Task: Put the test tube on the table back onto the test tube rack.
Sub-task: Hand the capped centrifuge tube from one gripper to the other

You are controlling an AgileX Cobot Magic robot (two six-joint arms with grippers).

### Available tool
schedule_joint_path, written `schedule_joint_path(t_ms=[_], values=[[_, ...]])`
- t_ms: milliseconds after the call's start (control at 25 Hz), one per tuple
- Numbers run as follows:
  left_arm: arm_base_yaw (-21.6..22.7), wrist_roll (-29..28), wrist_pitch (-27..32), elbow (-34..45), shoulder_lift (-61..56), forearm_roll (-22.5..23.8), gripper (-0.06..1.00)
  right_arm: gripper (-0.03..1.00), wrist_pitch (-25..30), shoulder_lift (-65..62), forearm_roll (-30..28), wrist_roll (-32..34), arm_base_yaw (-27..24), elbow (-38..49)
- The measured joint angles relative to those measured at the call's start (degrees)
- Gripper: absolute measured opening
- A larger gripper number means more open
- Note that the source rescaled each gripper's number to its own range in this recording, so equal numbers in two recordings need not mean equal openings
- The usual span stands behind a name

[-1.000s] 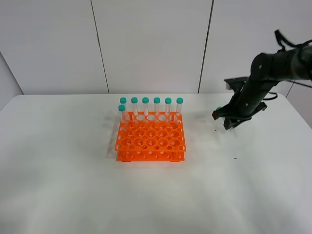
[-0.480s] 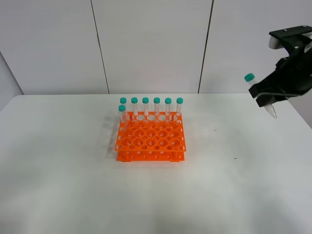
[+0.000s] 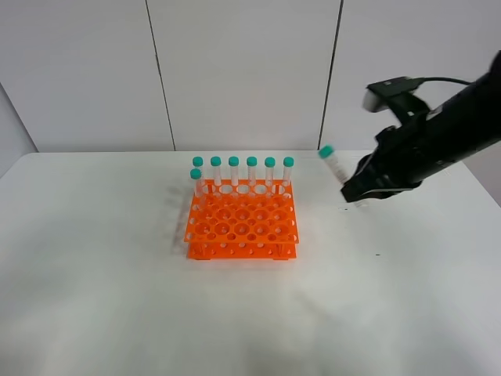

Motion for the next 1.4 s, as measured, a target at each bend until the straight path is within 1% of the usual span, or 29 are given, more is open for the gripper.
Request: schedule_joint_path(t_ms=[80, 160, 240, 320, 400, 440, 520, 600, 680, 720, 800, 880, 960, 1000, 1120, 1160, 1240, 1280, 1320, 1400], values=[[0.0, 0.0, 0.0, 0.0, 0.0, 0.0, 0.93, 0.03, -0.7, 2.67, 1.2, -0.24, 4.43, -1.93], [0.0, 0.0, 0.0, 0.0, 0.0, 0.0, 0.93, 0.03, -2.4, 5.21, 2.79, -2.96, 7.04, -3.63], [0.0, 0.0, 0.0, 0.0, 0.0, 0.0, 0.93, 0.03, -4.05, 7.27, 5.88, -8.68, 8.2, -4.37], [0.0, 0.0, -0.16, 0.0, 0.0, 0.0, 0.93, 0.03, -4.36, 9.47, 11.07, -15.85, 8.27, -4.5], [0.0, 0.0, -1.22, -1.05, 0.22, -0.35, 0.93, 0.03, -4.25, 11.2, 15.49, -21.12, 8.27, -4.5], [0.0, 0.0, -2.26, -2.37, 1.1, -1.22, 0.93, 0.03, -4.16, 11.85, 17.63, -23.42, 8.27, -4.5], [0.0, 0.0, -6.13, -5.34, 4.45, -4.4, 0.93, 0.03, -3.78, 12.25, 21.12, -27.51, 8.35, -4.5], [0.0, 0.23, -11.37, -7.9, 9.79, -9.67, 0.93, 0.03, -3.16, 12.24, 23.72, -31.49, 8.72, -4.5], [0.0, 1.32, -16.45, -8.8, 15.87, -14.11, 0.93, 0.03, -2.2, 12.24, 25.83, -33.67, 8.96, -4.5], [0.0, 2.36, -18.83, -8.87, 20.35, -17.35, 0.93, 0.03, -2.03, 12.24, 26.8, -34.28, 8.95, -4.5], [0.0, 6.64, -22.66, -8.9, 27.22, -22.99, 0.93, 0.03, -1.77, 12.24, 28.23, -34.71, 8.95, -4.5], [0.0, 12.61, -26.22, -8.9, 35.88, -32.04, 0.93, 0.03, -1.45, 12.24, 29.32, -34.86, 8.95, -4.5], [-0.05, 21.76, -28.85, -8.9, 44.21, -42.99, 0.93, 0.03, -1.33, 12.24, 30.44, -34.9, 8.95, -4.5], [-0.13, 26.3, -29.73, -8.9, 47.47, -49.67, 0.93, 0.03, -1.32, 12.24, 30.87, -34.9, 8.95, -4.5], [-1.63, 44.77, -30.24, -8.9, 57.1, -68.89, 0.93, 0.03, -1.32, 12.24, 31.25, -34.9, 8.95, -4.5], [-2.89, 49.68, -30.24, -8.9, 60.32, -76.38, 0.93, 0.03, -1.32, 12.24, 31.32, -34.9, 8.95, -4.5], [-5.25, 60.01, -30.42, -8.9, 64.47, -86.02, 0.93, 0.03, -1.32, 12.24, 31.32, -34.9, 8.95, -4.5], [-6.91, 63.73, -30.47, -8.9, 66.69, -91.25, 0.93, 0.03, -1.32, 12.24, 31.32, -34.9, 8.95, -4.5], [-8.94, 67.43, -30.55, -9.05, 68.72, -94.85, 0.93, 0.03, -1.32, 12.24, 31.37, -34.9, 8.95, -4.5], [-11.9, 71.67, -30.84, -9.87, 72.21, -97.55, 0.93, 0.03, -1.32, 12.24, 31.36, -34.9, 8.95, -4.5]])
